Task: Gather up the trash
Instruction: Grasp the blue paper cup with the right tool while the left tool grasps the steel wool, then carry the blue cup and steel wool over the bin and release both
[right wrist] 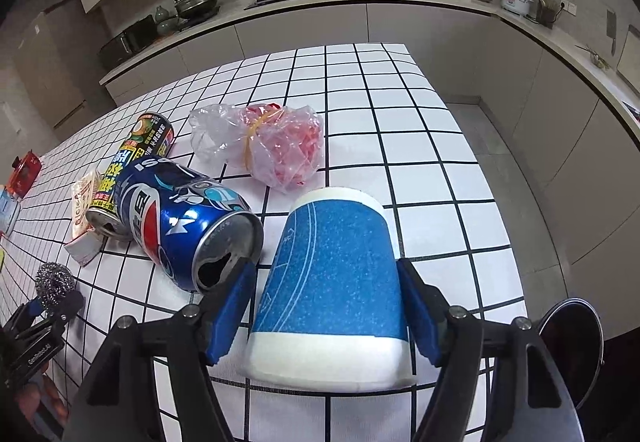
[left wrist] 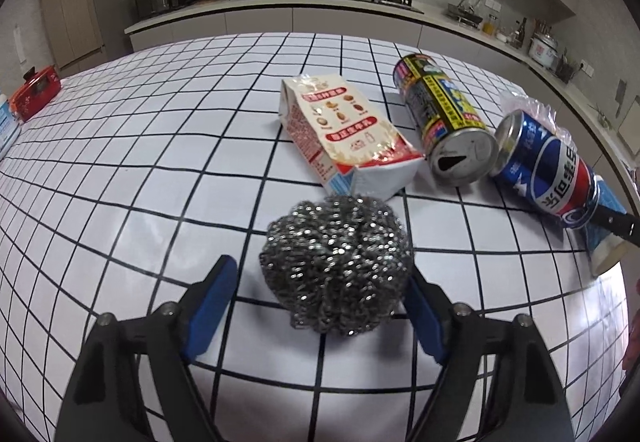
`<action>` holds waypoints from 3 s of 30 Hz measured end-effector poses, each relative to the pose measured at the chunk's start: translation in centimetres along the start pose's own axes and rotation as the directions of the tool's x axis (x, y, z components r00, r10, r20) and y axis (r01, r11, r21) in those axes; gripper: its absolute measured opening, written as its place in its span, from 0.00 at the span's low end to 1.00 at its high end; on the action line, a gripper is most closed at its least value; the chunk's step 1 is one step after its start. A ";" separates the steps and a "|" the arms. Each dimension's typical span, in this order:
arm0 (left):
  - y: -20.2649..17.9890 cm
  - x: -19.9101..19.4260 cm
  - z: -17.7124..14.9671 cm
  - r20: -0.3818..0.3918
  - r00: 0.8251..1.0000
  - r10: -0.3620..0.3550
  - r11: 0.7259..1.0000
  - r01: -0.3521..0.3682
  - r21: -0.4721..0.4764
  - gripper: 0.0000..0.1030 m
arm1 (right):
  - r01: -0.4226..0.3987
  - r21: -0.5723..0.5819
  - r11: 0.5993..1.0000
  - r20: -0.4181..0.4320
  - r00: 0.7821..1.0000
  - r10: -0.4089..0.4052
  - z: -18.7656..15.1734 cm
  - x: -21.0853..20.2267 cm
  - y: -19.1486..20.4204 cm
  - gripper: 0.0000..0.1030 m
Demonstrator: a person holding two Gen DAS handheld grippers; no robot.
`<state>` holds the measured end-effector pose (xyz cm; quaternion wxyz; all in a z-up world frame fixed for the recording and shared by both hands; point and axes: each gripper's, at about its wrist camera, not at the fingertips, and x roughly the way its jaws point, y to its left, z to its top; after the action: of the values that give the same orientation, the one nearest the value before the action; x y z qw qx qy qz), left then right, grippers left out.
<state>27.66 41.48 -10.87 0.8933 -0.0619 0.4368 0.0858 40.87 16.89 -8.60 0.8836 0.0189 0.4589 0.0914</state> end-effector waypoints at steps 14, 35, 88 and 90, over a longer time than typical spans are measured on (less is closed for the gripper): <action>-1.9 -2.6 0.5 0.057 0.997 -0.054 0.998 0.051 0.043 0.46 | -0.033 -0.011 0.999 0.027 0.999 0.033 0.1 -1.3 -0.2 0.61; -7.2 -7.6 -2.0 0.123 0.990 -0.067 0.997 0.062 0.044 0.46 | -0.111 -0.045 0.993 0.073 0.991 0.114 -2.6 -6.7 -2.4 0.61; -47.2 -7.6 -14.0 0.025 0.969 -0.248 0.954 0.239 0.178 0.46 | -0.053 0.094 0.994 -0.069 0.996 0.059 -14.5 -6.4 -42.0 0.63; -47.7 -6.8 -14.4 0.021 0.973 -0.230 0.960 0.223 0.168 0.46 | -0.062 0.095 0.994 -0.089 0.994 0.070 -14.9 -4.5 -42.9 0.66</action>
<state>22.34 -8.50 -12.56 0.9078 -0.0358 0.4145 -0.0523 32.40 -26.85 -18.57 0.8561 0.0703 0.5020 0.1003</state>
